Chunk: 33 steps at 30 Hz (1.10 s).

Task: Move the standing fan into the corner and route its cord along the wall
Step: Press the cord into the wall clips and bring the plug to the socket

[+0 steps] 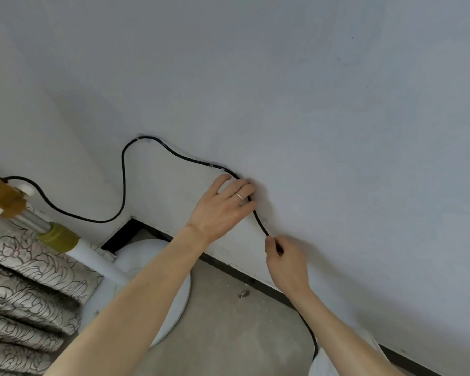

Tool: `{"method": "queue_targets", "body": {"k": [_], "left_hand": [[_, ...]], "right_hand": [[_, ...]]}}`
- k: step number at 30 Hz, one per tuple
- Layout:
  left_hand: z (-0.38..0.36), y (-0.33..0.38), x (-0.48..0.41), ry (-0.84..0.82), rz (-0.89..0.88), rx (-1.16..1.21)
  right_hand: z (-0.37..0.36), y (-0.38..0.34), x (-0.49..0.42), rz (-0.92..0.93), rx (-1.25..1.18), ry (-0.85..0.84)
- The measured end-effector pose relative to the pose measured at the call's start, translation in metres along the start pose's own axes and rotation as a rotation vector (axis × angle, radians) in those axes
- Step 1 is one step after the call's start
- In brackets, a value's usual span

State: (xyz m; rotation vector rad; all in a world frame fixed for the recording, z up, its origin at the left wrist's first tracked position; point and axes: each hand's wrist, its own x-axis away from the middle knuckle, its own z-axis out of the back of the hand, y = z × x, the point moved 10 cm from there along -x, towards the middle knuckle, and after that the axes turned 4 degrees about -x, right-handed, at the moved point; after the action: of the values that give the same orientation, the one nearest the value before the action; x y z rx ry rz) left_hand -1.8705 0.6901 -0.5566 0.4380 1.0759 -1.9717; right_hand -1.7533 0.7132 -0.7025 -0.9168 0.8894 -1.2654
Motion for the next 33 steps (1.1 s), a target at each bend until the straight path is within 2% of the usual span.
{"method": "queue_targets", "body": {"k": [7,11,15,17,19,23,27,30,33], "left_hand": [[-0.004,0.000,0.008,0.034,0.122,-0.010],[-0.009,0.003,0.010,0.037,0.122,-0.006],[-0.008,0.006,0.012,0.071,0.141,0.006],[-0.007,0.006,0.020,0.073,0.217,0.005],[-0.012,0.008,0.040,0.025,0.366,0.046],[-0.038,0.029,0.089,-0.194,0.619,0.208],[-0.074,0.055,0.114,-0.484,0.646,0.361],[-0.113,0.068,0.140,-0.764,0.792,0.556],[-0.145,0.101,0.173,-1.087,0.881,0.883]], "right_hand": [[-0.002,0.010,-0.001,0.031,0.023,0.028],[-0.015,0.033,0.000,-0.070,0.060,-0.031],[-0.019,0.048,0.010,-0.125,-0.032,-0.064],[-0.015,0.055,0.015,-0.120,-0.032,-0.058],[-0.010,0.060,0.017,-0.100,-0.009,-0.041],[-0.002,0.067,0.015,-0.096,0.025,-0.003],[-0.004,0.072,0.010,-0.127,0.047,-0.013],[-0.010,0.073,0.006,-0.130,0.078,-0.032],[-0.015,0.073,-0.002,-0.159,0.066,-0.057]]}}
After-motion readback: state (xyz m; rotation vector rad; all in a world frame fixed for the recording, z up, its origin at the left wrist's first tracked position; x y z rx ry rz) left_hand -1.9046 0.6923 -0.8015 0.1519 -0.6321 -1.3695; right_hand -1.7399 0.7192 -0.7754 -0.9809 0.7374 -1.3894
